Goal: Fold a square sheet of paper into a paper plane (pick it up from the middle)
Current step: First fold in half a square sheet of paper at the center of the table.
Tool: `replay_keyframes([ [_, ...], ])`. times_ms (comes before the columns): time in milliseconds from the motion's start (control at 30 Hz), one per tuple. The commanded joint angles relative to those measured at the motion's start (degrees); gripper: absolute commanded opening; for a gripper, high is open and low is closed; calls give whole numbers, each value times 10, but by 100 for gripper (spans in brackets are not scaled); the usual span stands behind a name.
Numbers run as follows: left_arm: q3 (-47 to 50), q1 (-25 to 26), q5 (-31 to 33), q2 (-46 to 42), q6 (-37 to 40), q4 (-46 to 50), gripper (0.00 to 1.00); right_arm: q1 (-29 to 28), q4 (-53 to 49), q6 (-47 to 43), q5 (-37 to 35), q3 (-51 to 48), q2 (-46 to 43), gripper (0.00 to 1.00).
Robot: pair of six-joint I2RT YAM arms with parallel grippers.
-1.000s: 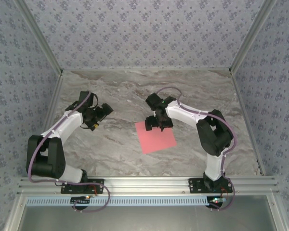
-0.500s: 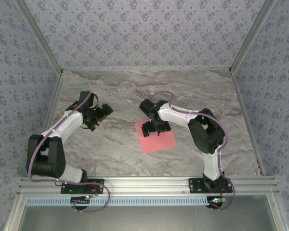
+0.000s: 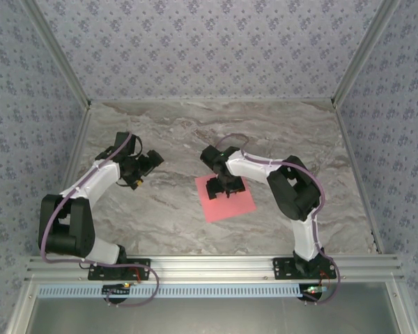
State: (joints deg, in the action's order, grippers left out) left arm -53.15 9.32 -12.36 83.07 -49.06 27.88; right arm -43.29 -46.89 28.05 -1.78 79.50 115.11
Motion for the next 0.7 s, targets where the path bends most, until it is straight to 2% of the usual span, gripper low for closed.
replay_keyframes([
  [0,-2,-4,8,6,-13,17,99,3,18,17,-16,-47,60,83],
  [200,-2,-4,6,6,-14,18,99,11,28,21,-11,-57,53,80],
  [300,-1,-4,5,4,-15,17,99,15,35,22,-2,-56,31,75],
  [433,7,-2,-3,1,-24,8,99,25,74,28,37,-55,-23,56],
  [500,30,-2,-34,-8,-29,-36,97,32,97,24,73,-51,-49,43],
  [600,62,1,-74,-20,-40,-99,97,53,188,45,182,-59,-88,24],
  [667,75,2,-93,-25,-41,-125,97,72,266,75,271,-73,-105,20],
])
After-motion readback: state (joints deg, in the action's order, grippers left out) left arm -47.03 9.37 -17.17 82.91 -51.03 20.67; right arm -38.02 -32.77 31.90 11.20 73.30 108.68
